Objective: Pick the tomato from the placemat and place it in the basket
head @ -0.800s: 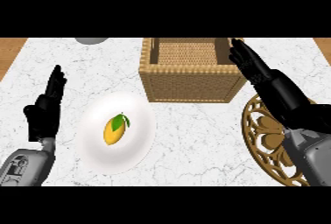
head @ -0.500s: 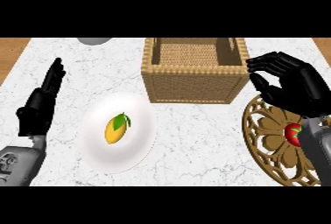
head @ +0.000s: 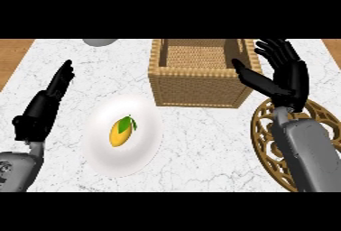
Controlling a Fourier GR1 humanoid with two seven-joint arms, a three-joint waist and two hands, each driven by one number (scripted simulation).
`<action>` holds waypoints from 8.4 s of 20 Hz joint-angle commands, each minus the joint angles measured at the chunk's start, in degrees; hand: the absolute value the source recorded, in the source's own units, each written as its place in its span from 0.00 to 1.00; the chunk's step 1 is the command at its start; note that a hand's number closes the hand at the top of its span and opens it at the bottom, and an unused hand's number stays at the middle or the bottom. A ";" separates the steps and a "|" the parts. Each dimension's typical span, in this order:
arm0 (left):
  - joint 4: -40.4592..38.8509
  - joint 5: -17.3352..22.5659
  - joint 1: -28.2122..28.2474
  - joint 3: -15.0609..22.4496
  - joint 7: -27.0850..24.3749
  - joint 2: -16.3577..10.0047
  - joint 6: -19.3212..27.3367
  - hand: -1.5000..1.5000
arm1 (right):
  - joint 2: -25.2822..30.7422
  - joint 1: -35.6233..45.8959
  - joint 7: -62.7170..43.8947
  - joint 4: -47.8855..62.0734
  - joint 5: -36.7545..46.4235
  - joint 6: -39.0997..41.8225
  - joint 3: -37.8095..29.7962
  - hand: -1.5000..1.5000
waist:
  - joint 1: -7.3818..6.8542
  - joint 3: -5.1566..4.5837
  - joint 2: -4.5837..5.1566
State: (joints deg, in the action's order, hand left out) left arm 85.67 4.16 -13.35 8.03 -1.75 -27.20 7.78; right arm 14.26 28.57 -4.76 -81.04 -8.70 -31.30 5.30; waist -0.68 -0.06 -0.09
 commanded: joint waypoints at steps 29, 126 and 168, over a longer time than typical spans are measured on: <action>5.12 0.81 3.72 -4.06 1.04 -1.85 -4.10 0.50 | 43.06 13.26 -57.25 3.76 -7.66 64.07 11.00 0.00 | 0.31 0.02 -0.09; 2.33 -11.90 0.40 -14.67 1.57 11.15 -14.74 0.50 | 22.08 9.58 15.54 15.17 32.09 27.18 -21.58 1.00 | 1.20 0.07 -0.31; 4.86 -13.68 1.22 -14.16 2.19 12.51 -15.76 0.50 | 11.06 47.56 -29.83 20.63 44.56 54.86 5.77 1.00 | -0.04 0.01 0.18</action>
State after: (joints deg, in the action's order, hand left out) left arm 90.26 -9.47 -11.73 -6.39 0.18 -14.60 -7.49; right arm 24.67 74.33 -35.06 -63.00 32.31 21.55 8.61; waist -0.59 -0.04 0.05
